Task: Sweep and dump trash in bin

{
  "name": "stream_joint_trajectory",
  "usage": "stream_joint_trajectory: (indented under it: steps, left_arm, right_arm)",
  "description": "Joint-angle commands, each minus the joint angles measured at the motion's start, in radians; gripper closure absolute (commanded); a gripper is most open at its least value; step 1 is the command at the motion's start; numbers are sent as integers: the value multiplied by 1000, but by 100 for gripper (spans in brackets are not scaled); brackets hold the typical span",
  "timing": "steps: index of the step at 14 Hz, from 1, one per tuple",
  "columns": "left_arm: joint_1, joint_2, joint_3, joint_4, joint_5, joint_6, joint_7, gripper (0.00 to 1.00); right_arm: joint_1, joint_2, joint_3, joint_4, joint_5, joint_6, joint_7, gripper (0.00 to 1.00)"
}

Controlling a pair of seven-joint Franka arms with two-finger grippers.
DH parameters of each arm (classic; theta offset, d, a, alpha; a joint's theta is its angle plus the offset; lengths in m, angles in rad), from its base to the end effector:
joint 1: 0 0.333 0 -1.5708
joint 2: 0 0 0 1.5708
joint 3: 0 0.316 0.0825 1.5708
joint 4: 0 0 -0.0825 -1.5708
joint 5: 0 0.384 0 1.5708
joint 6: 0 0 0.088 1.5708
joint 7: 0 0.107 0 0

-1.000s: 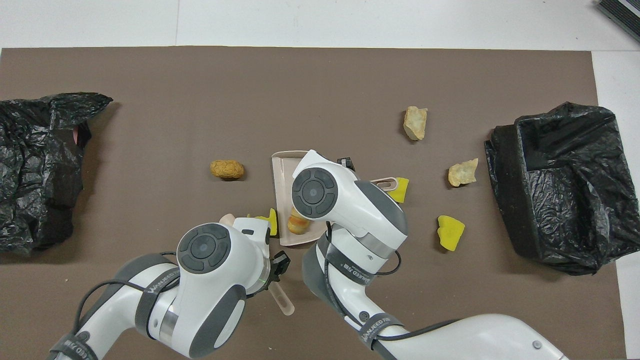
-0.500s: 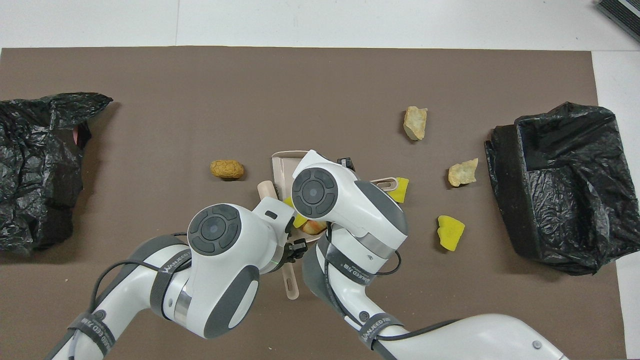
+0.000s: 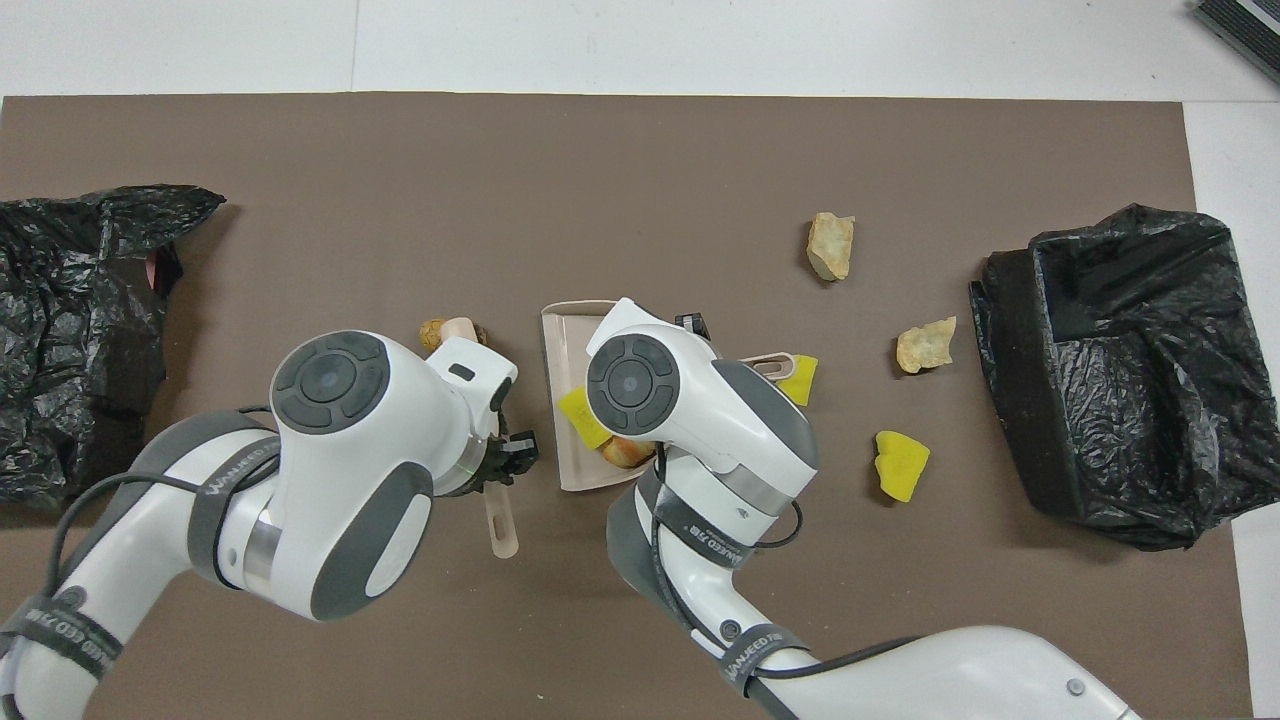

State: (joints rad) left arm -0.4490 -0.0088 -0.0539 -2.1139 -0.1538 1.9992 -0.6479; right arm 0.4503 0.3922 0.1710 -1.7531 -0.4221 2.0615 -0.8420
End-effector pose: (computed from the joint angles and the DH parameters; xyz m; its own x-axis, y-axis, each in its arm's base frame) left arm 0.4588 -0.2630 0.4101 0.9637 0.2086 -0.1669 0.2178 -0.9752 0.0384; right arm 0.5424 0.3504 0.3459 -0.0765 0.9571 -0.2796 0.9870 0.1125 0.1147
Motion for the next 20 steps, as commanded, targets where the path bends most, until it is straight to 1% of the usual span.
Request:
stream_joint_trajectory:
  steps: [1, 4, 6, 7, 8, 10, 12, 14, 15, 17, 18, 20]
  left_arm:
    - [87, -11, -6, 34, 88, -43, 104, 100]
    - [182, 3, -6, 35, 166, -24, 256, 100]
    - [237, 45, -6, 35, 168, 42, 364, 100]
    - [243, 68, -6, 35, 169, 74, 384, 100]
    - [242, 85, -7, 34, 169, 90, 387, 100]
    - [219, 86, -14, 20, 169, 93, 402, 100]
    - [159, 78, -15, -20, 168, 99, 514, 100]
    - [84, 79, -17, -46, 148, 159, 517, 100]
    - [49, 76, -18, -46, 125, 158, 518, 100]
    - [-25, 73, -18, -46, 39, 162, 518, 100]
    - [-51, 73, -18, -44, -31, 170, 516, 100]
    - [-63, 76, -20, -40, -209, 197, 496, 100]
  right_arm:
    - [-18, -4, 5, -11, -11, 26, 0, 100]
    - [-18, -4, 5, -13, -7, 19, 30, 100]
    - [-22, -3, 5, -13, 3, 12, 41, 100]
    - [-36, -1, 5, -11, 11, 20, 47, 100]
    - [-53, 8, 5, -3, 26, 20, 61, 100]
    - [-62, 11, 5, 10, 34, 17, 76, 100]
    - [-65, 19, 5, 32, 32, 12, 93, 100]
    - [-82, 42, 4, 69, 32, 19, 92, 100]
    - [-90, 54, 5, 88, 32, 8, 92, 100]
    - [-90, 59, 5, 99, 31, 5, 87, 100]
    - [-91, 60, 5, 98, 31, 9, 80, 100]
    - [-97, 62, 5, 95, 31, 16, 80, 100]
